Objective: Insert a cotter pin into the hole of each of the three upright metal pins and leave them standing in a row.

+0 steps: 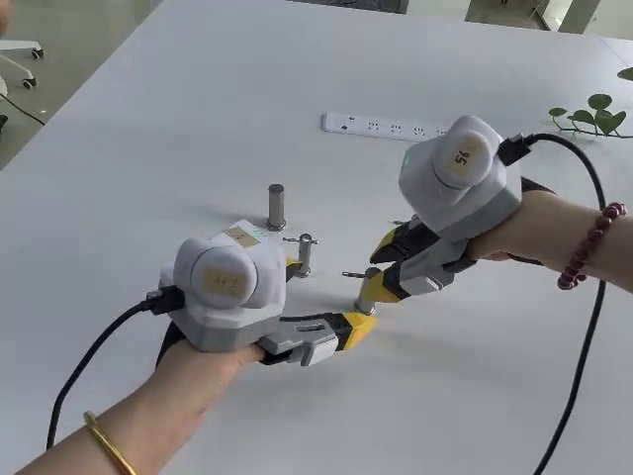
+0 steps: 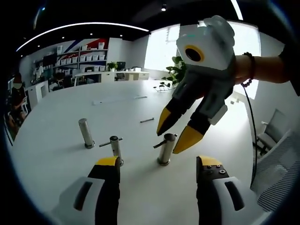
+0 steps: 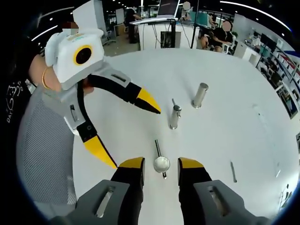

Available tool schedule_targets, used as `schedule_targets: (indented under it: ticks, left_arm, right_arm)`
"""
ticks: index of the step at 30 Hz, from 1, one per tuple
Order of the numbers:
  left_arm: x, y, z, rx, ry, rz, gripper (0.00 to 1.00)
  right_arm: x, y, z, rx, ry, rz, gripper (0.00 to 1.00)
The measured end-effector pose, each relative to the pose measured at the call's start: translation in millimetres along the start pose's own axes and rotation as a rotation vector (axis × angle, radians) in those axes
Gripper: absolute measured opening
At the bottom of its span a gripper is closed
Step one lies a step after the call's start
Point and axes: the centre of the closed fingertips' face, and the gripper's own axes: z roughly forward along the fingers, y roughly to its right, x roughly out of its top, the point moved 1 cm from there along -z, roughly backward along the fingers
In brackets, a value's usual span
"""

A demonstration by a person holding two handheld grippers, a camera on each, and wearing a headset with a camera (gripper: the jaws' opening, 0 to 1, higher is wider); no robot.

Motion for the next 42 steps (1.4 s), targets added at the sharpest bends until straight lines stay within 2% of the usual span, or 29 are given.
schedule_targets:
  ticks: [8,13,17,21,30,33,38,42]
  left_arm:
    - [-0.1,-5.4,-14.9,0.019,0.002,0.007,0.78]
    - [8.6,-2.1,-23.9,-0.002,0.035,0.006,0.87]
    - [13.4,-1.6,-29.8,-0.005,0.045,0.015,0.91]
    - [15.0,-4.5,-35.6,0.011,0.041,0.037,0.93]
    - [16.4,-10.9,-45.0,0.027,0.050,0.046,0.99]
    - [18.2,-11.6,-47.5,0.023,0.068,0.051,0.99]
    - [16.8,-12.5,-49.3,0.028,0.059,0.078,0.99]
    - [14.4,-11.3,-50.3,0.029,0.053,0.072,0.99]
  right_arm:
    - [0.7,-1.2,6.8,0.017,-0.002,-0.006,0.18]
    - [2.2,-3.0,7.9,0.030,0.003,-0.002,0.12]
    - [0.8,-0.3,7.5,0.018,0.005,0.005,0.09]
    - [0.7,0.7,7.9,0.022,0.002,0.006,0.09]
    - [0.6,0.0,7.2,0.016,0.003,-0.019,0.08]
    - [1.1,0.7,7.3,0.018,0.000,-0.024,0.08]
    - [0.9,3.8,6.8,0.014,-0.006,-0.028,0.08]
    - [1.2,8.1,6.6,0.008,-0.006,-0.021,0.08]
